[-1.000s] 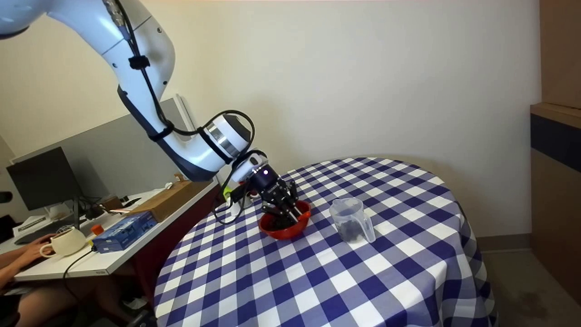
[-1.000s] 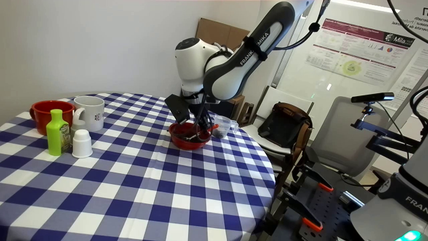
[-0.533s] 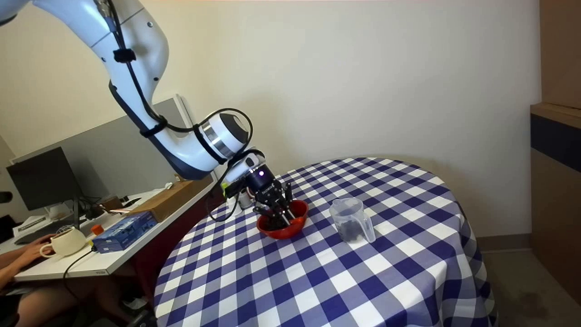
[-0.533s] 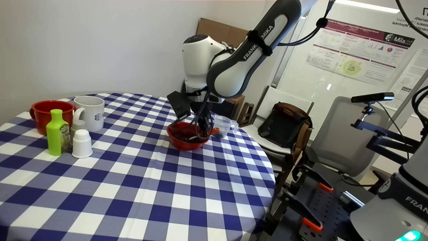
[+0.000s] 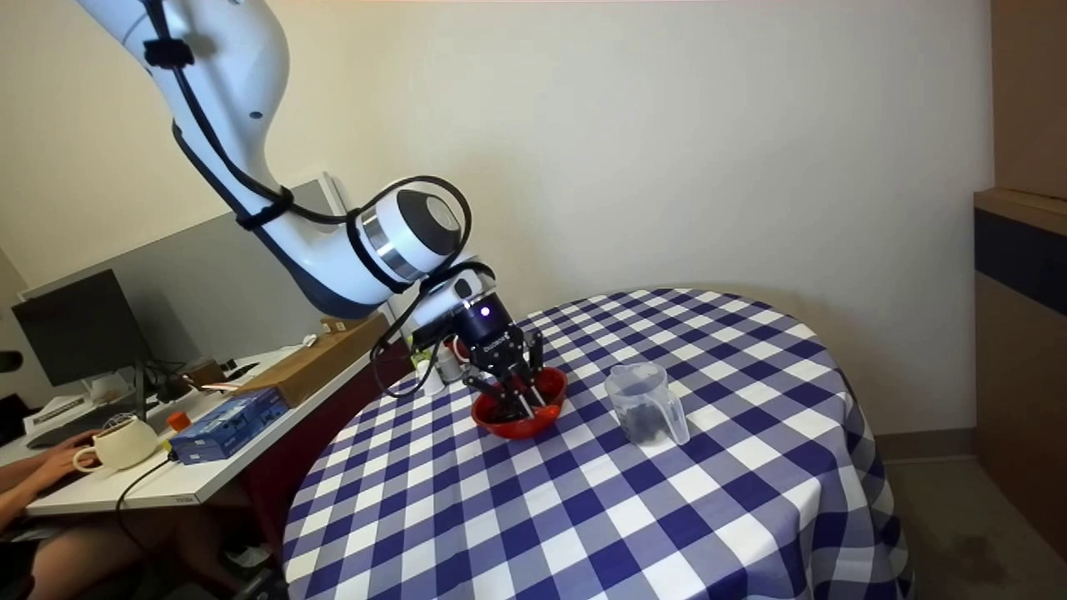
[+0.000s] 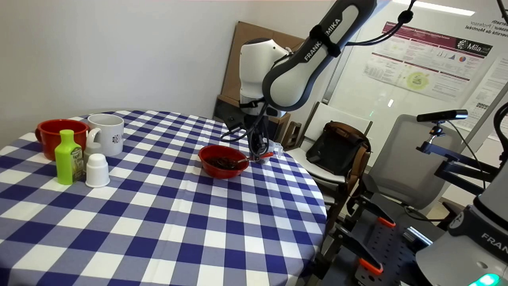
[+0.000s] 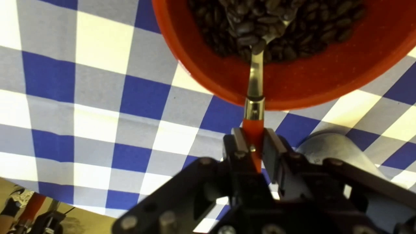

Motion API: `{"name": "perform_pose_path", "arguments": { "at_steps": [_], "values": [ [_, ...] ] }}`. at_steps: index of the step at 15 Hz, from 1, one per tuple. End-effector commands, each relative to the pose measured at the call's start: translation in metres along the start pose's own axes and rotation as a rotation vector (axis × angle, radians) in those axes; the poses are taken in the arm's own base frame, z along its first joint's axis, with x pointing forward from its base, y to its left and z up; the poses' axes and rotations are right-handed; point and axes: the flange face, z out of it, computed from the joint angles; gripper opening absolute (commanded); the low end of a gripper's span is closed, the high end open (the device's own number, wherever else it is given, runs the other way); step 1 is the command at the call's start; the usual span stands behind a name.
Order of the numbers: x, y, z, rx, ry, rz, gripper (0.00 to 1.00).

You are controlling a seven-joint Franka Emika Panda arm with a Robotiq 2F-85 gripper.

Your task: Spoon out a single spoonful of the contents from the orange bowl into the transparent jar.

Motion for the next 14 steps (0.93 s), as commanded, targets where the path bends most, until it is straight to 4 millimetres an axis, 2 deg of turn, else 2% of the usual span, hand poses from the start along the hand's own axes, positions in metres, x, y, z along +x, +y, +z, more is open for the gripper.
{"name": "perform_pose_path", "arguments": {
  "at_steps": [1, 4, 14],
  "values": [
    [0.028, 0.005, -0.009, -0.028, -0.041, 0.020, 0.07],
    [0.037, 0.005, -0.016, -0.045, -0.045, 0.029, 0.07],
    [0.037, 0.002, -0.038, -0.093, -0.099, 0.048, 0.07]
  ]
}}
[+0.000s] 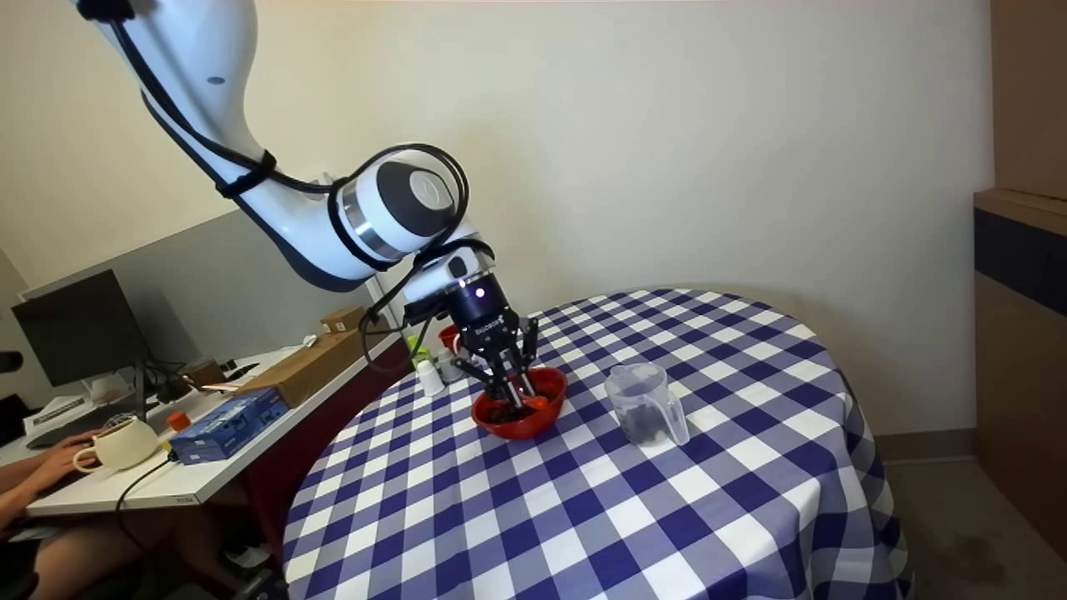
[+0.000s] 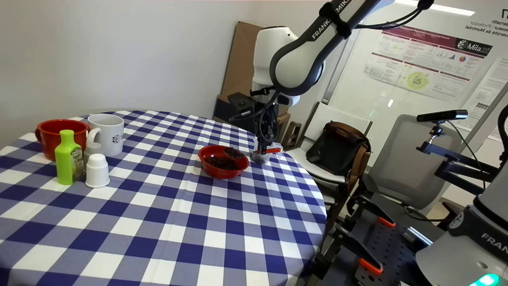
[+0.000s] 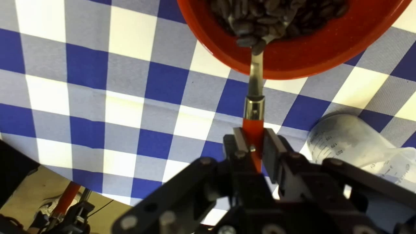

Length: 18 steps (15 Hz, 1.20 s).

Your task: Spoon out a single spoonful of the contents from the orange bowl into the transparent jar.

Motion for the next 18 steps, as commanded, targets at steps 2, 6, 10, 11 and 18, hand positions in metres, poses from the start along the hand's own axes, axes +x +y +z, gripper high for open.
{"name": "perform_pose_path", "arguments": {
  "at_steps": [2, 6, 10, 11, 18],
  "values": [
    [0.009, 0.002, -0.017, -0.040, -0.027, 0.003, 0.07],
    [0.013, -0.002, -0.025, -0.056, -0.024, 0.014, 0.07],
    [0.016, -0.004, -0.030, -0.073, -0.018, 0.027, 0.07],
    [0.017, -0.005, -0.031, -0.075, -0.015, 0.029, 0.07],
    [0.034, -0.015, -0.040, -0.074, -0.014, 0.055, 0.07]
  ]
}}
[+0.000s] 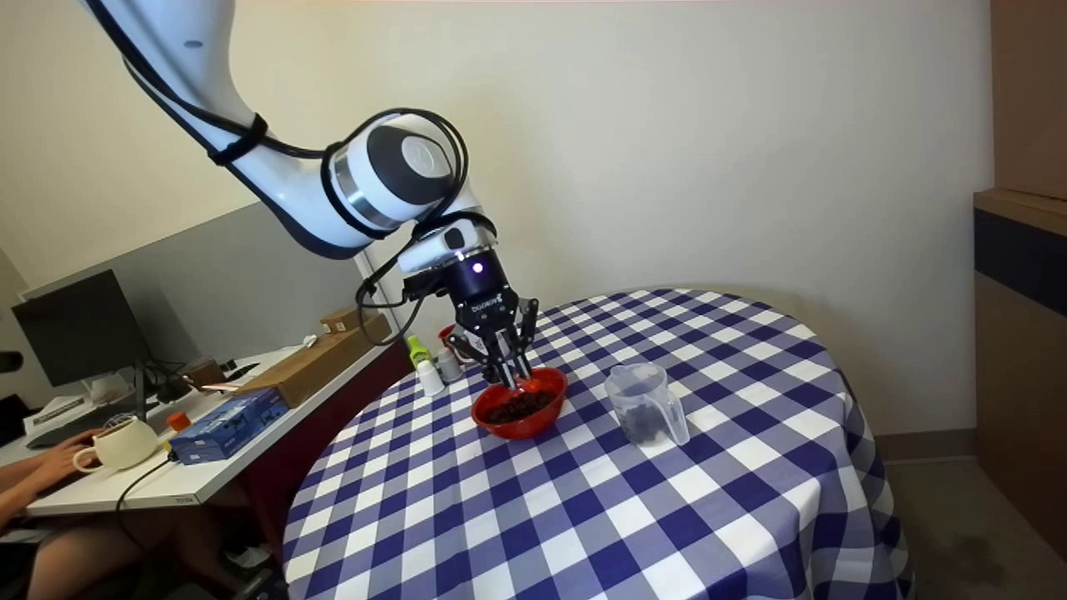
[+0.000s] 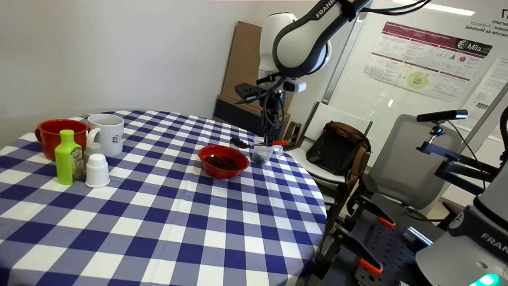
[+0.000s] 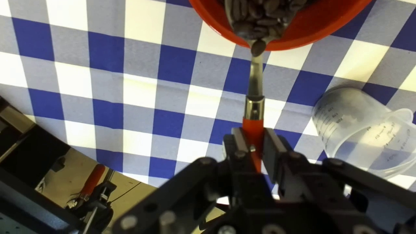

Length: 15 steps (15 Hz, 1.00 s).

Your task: Spoon out a single spoonful of the contents from the orange bowl into the transparent jar.

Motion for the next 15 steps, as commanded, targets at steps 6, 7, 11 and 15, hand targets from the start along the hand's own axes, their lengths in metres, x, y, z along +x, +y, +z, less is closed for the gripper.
{"name": "perform_pose_path", "arguments": {
  "at_steps": [6, 7, 11, 15],
  "values": [
    [0.046, -0.022, -0.021, -0.011, -0.025, 0.032, 0.07],
    [0.053, -0.025, -0.020, -0.013, -0.025, 0.039, 0.07],
    [0.080, -0.037, -0.015, -0.020, -0.023, 0.066, 0.07],
    [0.110, -0.051, -0.008, -0.030, -0.018, 0.089, 0.07]
  ]
}}
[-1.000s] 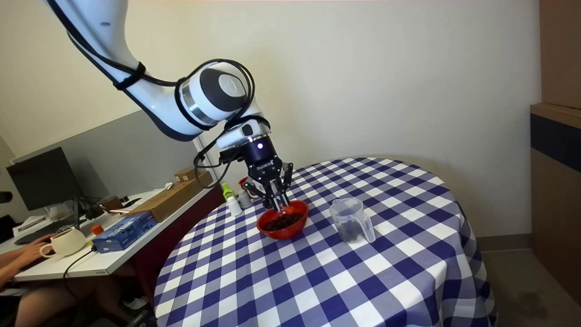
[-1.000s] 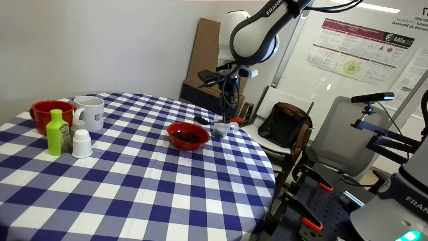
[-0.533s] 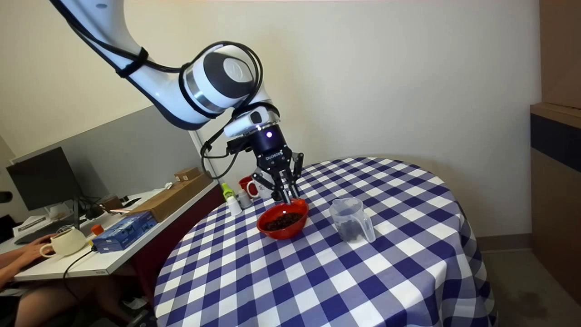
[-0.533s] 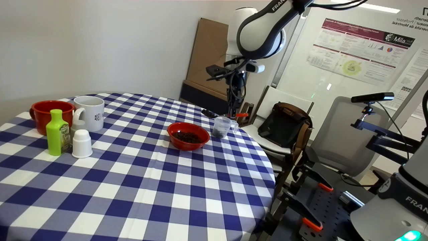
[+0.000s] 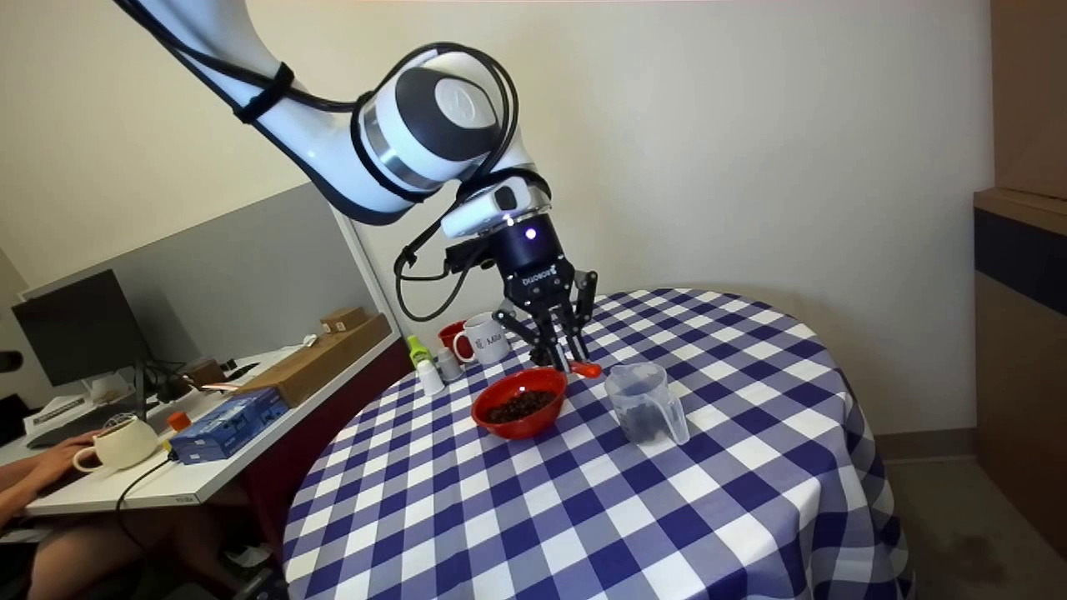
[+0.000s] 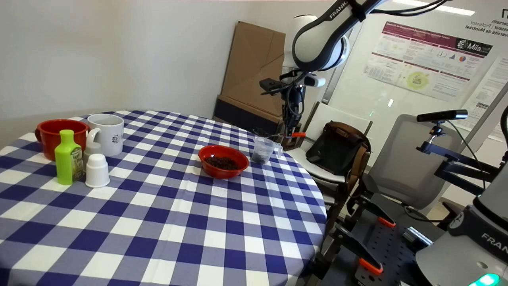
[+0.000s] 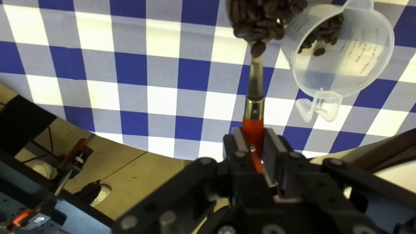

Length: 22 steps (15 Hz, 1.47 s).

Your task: Spoon out a single spoonful of the contents from the orange bowl into the transparent jar.

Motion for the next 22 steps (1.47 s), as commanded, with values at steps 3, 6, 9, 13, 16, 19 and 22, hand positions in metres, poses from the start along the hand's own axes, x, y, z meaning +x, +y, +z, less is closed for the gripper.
{"name": "perform_pose_path", "arguments": {
  "at_steps": [3, 6, 9, 13, 16, 19, 22],
  "values": [
    [0.041, -0.019, 0.001, -0.028, -0.005, 0.023, 0.07],
    [0.056, -0.031, 0.006, -0.034, 0.004, 0.033, 0.07],
    [0.062, -0.043, 0.007, -0.038, 0.014, 0.035, 0.07],
    [0.061, -0.059, 0.006, -0.037, 0.036, 0.028, 0.07],
    [0.055, -0.069, 0.009, -0.034, 0.052, 0.025, 0.07],
    [0.051, -0.077, 0.015, -0.033, 0.066, 0.024, 0.07],
    [0.046, -0.082, 0.024, -0.032, 0.077, 0.021, 0.07]
  ]
}}
